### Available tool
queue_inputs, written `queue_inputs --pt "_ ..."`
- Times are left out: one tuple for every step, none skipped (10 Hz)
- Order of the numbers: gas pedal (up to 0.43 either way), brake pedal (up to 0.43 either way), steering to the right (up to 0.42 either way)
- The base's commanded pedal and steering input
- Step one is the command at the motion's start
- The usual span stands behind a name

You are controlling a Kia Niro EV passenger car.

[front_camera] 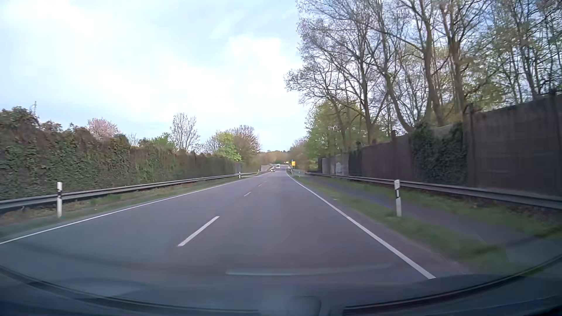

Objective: Follow the waypoints while adhering to traffic rules and regulations

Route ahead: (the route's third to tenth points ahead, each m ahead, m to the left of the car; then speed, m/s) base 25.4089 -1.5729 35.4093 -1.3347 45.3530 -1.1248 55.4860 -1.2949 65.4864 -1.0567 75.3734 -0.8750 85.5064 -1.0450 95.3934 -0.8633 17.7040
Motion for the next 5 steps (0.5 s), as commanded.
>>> queue_inputs --pt "0.059 0.0 -0.004" --pt "0.059 0.0 -0.004" --pt "0.059 0.0 -0.004" --pt "0.059 0.0 -0.004" --pt "0.059 0.0 -0.004"
